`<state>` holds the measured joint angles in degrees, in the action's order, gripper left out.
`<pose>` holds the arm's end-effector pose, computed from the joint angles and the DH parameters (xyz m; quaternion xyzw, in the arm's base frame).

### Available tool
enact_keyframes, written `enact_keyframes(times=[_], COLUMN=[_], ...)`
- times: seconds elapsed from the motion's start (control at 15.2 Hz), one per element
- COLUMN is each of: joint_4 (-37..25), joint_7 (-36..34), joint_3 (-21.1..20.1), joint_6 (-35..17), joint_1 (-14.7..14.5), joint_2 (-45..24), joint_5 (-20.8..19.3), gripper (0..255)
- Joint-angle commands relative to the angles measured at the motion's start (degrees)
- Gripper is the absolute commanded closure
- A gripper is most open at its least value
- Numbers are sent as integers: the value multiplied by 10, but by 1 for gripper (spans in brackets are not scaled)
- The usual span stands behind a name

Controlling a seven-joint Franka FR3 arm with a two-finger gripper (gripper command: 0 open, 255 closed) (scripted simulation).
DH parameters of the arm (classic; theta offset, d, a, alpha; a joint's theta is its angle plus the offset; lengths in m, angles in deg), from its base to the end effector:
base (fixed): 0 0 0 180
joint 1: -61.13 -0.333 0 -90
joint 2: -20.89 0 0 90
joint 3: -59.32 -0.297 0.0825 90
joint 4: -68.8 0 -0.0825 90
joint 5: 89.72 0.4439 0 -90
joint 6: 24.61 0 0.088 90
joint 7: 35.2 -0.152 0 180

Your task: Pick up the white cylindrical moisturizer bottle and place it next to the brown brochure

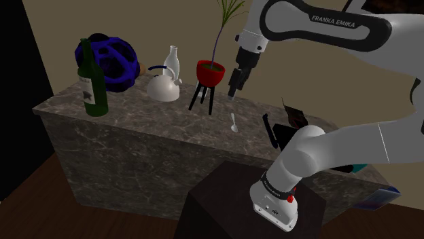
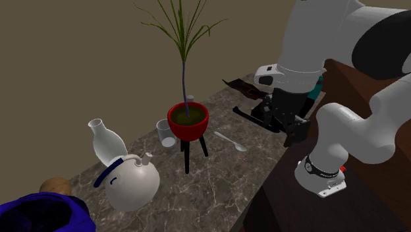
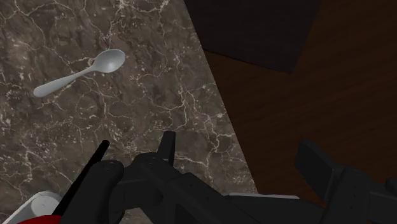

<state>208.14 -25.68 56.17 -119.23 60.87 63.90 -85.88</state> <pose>0.3905 0.0329 0.4845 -0.9946 -0.1018 0.0143 0.0155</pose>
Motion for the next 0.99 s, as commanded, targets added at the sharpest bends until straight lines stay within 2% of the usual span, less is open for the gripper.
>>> enact_keyframes(times=[0.0, 0.53, 0.92], joint_4=[0, -22, -67], joint_7=[0, 89, 154], joint_3=[0, 81, 137], joint_6=[0, -73, -122], joint_1=[0, 40, 62], joint_2=[0, -94, -185], joint_5=[0, -50, -69], gripper=[0, 0, 0])
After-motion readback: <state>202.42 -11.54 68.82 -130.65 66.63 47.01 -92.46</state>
